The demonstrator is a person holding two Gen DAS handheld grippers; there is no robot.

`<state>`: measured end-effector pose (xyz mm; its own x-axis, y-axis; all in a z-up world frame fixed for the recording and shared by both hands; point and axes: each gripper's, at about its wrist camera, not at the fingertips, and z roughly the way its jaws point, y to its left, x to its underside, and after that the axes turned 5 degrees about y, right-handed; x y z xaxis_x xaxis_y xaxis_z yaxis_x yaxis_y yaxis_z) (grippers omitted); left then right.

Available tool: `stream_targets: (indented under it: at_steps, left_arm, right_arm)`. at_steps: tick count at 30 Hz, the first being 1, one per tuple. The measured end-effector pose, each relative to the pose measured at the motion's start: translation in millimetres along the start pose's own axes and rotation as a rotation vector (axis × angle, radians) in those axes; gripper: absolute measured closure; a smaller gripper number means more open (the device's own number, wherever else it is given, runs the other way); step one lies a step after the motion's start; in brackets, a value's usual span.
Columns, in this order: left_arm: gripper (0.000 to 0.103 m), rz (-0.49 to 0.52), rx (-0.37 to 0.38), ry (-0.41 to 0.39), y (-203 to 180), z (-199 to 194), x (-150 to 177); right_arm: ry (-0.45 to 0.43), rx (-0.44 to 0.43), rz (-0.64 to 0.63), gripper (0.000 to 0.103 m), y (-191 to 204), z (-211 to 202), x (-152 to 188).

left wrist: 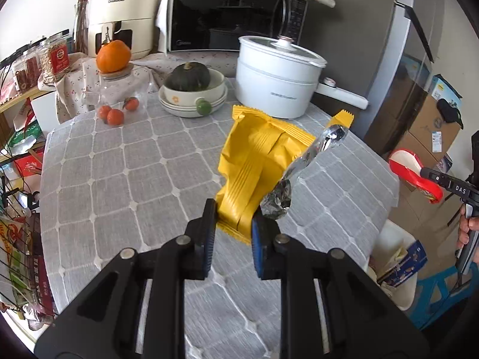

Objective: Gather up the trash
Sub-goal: 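Carry the snack bag and red bowl over the bin and release both tools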

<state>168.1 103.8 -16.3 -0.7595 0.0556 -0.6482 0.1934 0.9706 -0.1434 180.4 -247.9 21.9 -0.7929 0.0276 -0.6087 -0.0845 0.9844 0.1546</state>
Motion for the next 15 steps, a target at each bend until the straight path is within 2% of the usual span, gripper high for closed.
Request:
stream_targets:
  at_steps: [7,11,15]
  left_arm:
    - [0.080,0.046,0.090,0.018,-65.5,-26.8,33.7]
    - [0.080,0.081,0.126,0.029,-98.3,-30.3,53.2]
    - [0.080,0.130,0.166,0.066,-128.9,-26.6,65.6]
  right_arm:
    - [-0.005,0.018,-0.003,0.100,1.7,-55.5,46.6]
    - [-0.004,0.061,-0.011,0.100,-4.0,-75.7,72.0]
    - [0.026,0.099,0.040,0.100,-22.0,-84.6,96.1]
